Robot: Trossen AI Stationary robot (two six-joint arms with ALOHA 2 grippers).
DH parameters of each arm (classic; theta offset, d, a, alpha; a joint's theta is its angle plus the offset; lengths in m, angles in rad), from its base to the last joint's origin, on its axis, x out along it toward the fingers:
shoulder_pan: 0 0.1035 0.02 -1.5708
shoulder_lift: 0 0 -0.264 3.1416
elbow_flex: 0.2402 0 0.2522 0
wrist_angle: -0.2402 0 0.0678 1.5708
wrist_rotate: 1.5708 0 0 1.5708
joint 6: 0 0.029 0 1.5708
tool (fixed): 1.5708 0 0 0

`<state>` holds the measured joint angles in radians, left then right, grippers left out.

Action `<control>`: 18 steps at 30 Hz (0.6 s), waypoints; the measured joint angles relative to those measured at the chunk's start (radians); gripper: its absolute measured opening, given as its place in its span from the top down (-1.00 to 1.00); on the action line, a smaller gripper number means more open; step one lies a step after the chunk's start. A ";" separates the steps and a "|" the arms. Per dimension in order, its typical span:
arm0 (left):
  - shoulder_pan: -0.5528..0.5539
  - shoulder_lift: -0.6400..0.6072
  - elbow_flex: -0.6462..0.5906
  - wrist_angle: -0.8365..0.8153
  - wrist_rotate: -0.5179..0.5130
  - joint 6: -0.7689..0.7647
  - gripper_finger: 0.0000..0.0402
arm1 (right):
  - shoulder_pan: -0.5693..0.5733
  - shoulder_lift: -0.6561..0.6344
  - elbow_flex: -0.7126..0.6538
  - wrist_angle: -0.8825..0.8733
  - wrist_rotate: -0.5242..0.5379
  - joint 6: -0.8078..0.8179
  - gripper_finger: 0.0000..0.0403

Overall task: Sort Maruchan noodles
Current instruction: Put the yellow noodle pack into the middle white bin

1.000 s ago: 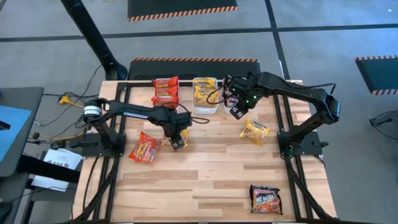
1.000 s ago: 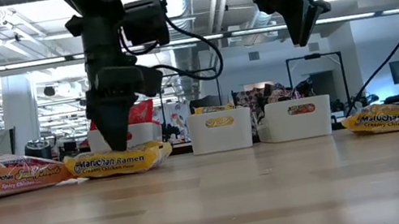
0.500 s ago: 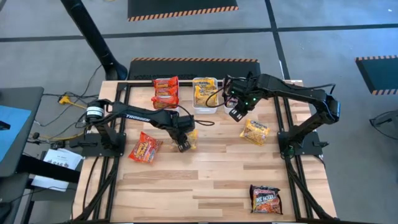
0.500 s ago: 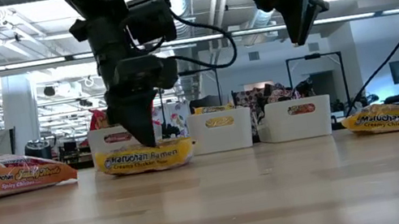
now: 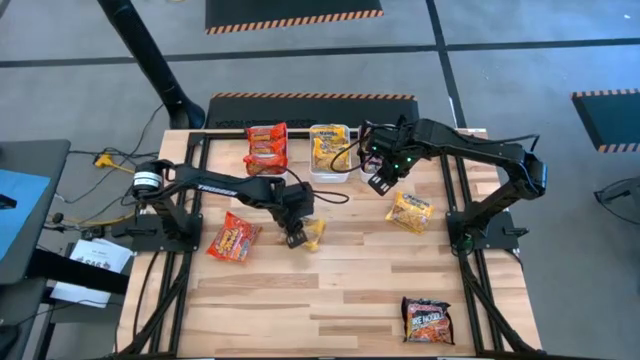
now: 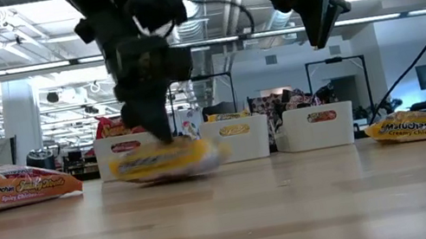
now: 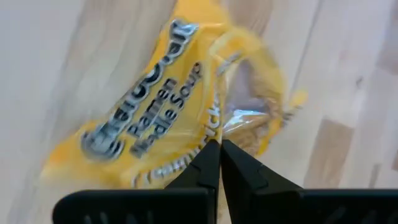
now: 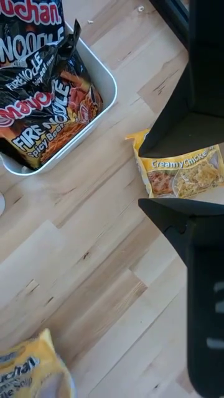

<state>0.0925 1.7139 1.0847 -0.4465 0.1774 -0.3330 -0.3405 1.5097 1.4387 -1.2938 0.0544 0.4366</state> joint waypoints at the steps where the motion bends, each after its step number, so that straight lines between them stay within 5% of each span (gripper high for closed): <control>1: 0.000 -0.011 0.001 0.005 -0.002 0.007 1.00 | 0.000 0.000 0.000 0.000 0.000 0.000 0.33; 18: 0.003 -0.042 0.004 0.038 0.015 0.035 1.00 | 0.000 0.000 0.000 0.003 0.000 0.000 0.37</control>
<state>0.0956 1.6718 1.0885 -0.4085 0.1922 -0.2985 -0.3405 1.5097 1.4387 -1.2903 0.0540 0.4366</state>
